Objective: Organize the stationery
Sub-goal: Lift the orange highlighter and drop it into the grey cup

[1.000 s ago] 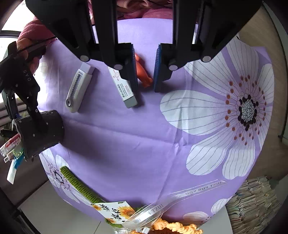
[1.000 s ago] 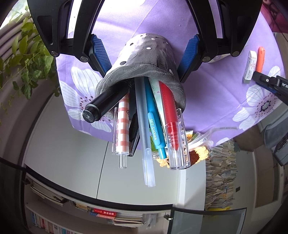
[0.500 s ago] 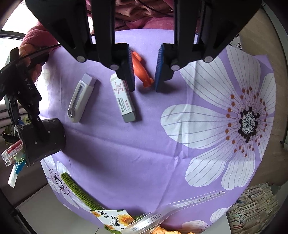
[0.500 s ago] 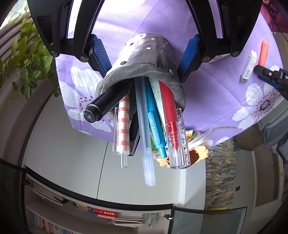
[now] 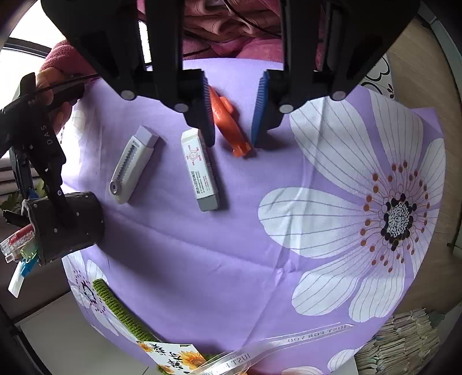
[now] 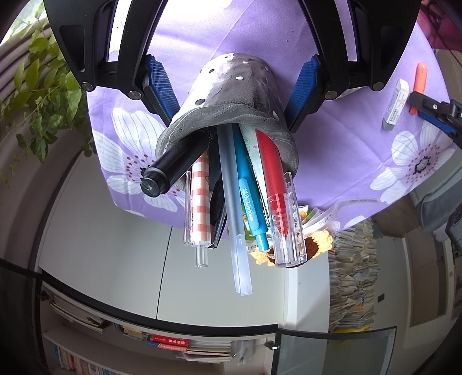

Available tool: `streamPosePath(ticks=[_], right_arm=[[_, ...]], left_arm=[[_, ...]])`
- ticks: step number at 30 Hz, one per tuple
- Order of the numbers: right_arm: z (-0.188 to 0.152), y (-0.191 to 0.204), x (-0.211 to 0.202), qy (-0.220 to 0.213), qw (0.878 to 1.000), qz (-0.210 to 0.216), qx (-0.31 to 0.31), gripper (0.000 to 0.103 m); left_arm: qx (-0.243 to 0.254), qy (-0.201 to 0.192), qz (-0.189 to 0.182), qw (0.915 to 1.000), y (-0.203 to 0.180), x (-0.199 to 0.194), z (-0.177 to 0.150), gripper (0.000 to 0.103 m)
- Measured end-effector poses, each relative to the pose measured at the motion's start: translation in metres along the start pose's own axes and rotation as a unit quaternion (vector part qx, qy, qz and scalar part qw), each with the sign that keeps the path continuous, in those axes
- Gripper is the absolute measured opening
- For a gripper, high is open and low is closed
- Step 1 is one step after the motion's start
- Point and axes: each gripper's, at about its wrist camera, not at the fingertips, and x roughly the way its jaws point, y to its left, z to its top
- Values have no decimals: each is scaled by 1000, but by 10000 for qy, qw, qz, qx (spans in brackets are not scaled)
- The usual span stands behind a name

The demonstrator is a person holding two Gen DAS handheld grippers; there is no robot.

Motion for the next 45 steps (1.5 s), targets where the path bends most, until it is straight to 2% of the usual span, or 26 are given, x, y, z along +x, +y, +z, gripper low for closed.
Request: streamPosePath(ticks=[2,7,13,19,21,24,29,34,37,42,45], right_arm=[[0,0,0,-3,10000,-7,-3,73],[0,-1,-1,-26,10000,-2,24,73],[0,-2,-1,-29,10000,-1,23,73],[0,-2,-1,-29,10000,-5,8,73],[-1,-2,-1,-28,10000,-17,-3,73],[-1,0,0,-18,10000,-49,-27,73],[-1,3,1,-10,10000,-78,-52,73],[-1,3,1,-10,9999,-96,-60,73],[-1,4,1,-8,9999,-101,-65,73],[-1,5,0,4,9999,-92,-58,73],[-1,5,0,6,9999,-86,-54,73]], left_arm=[[23,-45,28,10000,0,0,3,11],[261,-222,0,9994,-7,-3,6,11],[497,-997,73,9937,-10,-36,10,11],[647,-1550,-264,9854,-17,-63,13,11],[810,-1767,-379,9802,-28,-72,16,11],[1143,-2191,-582,9672,-54,-90,24,11],[1728,-2845,-912,9386,-97,-121,33,11],[2165,-3030,-1379,9178,-134,-132,42,11],[2475,-3137,-1516,9041,-155,-132,46,11],[2856,-3095,-1625,8923,-178,-124,48,11],[3065,-3008,-1432,8917,-186,-109,47,11]])
